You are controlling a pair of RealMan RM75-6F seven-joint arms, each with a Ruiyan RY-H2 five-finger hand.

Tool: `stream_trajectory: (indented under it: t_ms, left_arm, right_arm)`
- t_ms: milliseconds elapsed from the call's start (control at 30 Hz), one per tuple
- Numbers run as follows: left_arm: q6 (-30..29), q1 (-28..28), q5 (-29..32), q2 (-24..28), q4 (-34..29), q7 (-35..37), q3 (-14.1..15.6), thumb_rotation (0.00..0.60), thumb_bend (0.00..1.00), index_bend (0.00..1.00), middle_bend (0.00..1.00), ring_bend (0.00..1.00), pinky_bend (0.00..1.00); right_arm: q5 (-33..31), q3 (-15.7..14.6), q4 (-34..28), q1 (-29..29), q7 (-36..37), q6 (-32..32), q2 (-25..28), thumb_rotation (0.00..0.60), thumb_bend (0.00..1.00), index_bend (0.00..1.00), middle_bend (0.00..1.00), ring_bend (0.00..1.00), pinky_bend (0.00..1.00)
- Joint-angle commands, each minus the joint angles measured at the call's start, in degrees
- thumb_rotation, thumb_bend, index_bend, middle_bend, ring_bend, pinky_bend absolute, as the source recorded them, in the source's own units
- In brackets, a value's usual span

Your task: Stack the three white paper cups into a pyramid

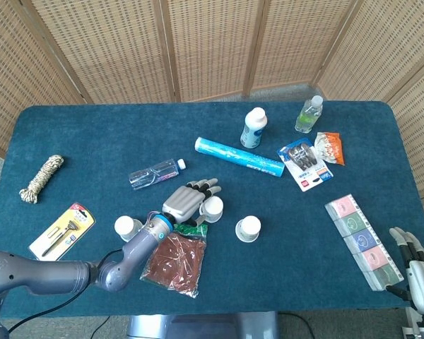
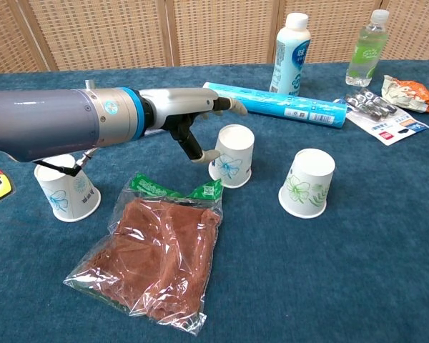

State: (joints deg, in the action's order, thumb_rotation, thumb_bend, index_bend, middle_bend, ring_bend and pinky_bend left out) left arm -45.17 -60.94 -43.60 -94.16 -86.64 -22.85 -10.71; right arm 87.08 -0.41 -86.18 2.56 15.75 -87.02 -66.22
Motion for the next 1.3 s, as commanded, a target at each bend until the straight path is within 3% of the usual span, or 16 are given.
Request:
stream_trajectory:
  t_ms: [33,233,467,733,1000,1300]
  left_arm:
    - [0.3,0.0,-0.2,0.4,-0.3,0.5,0.1,0.6,0.5,0.02,0.0,0.0,0.04]
    - [-0.8,1.1,-2.9,2.9,-3.5,2.7,-0.5,0.6,0.49,0.0,0.0,0.0,0.0]
    - [-4.6,5.8,-9.9,10.9,-11.9,6.3,0.7,0.6,0.49,0.0,0.0,0.0,0.0]
    - [-8.5,13.0,-19.0,22.2,-20.8,11.6,4.6,0.6,0.49,0.0,0.0,0.0,0.0]
    - [-9.6,19.1,-27.0,30.8,-24.4,15.5,10.3,0.6,0.49,0.0,0.0,0.0,0.0]
    - [-6.7,20.7,-26.8,30.6,-22.4,14.3,12.9,0.6,0.49,0.0,0.0,0.0,0.0]
  right_arm:
    - [0.1,0.0,0.0,0.0,0.0,-0.1,0.0,0.6,0.41,0.0,0.08,0.0,0.18]
    - [0.3,0.1,-0.3,0.0,-0.2,0.0,0.1,0.6,0.41,0.0,0.08,0.0,0.18]
    - [0.5,0.2,-0.6,-0.4,-0.6,0.4,0.1,0.6,0.41,0.0,0.08,0.0,0.18]
    - [0.9,0.4,-1.5,-1.2,-2.1,1.4,0.1,0.6,0.41,0.0,0.08,0.0,0.18]
    - [1.2,0.6,-3.4,-2.0,-4.3,2.0,0.2,0.6,0.41,0.0,0.08,0.0,0.18]
    - [1.6,0.4,-5.0,-2.4,-6.2,2.3,0.1,0.6,0.41,0.0,0.08,0.0,0.18]
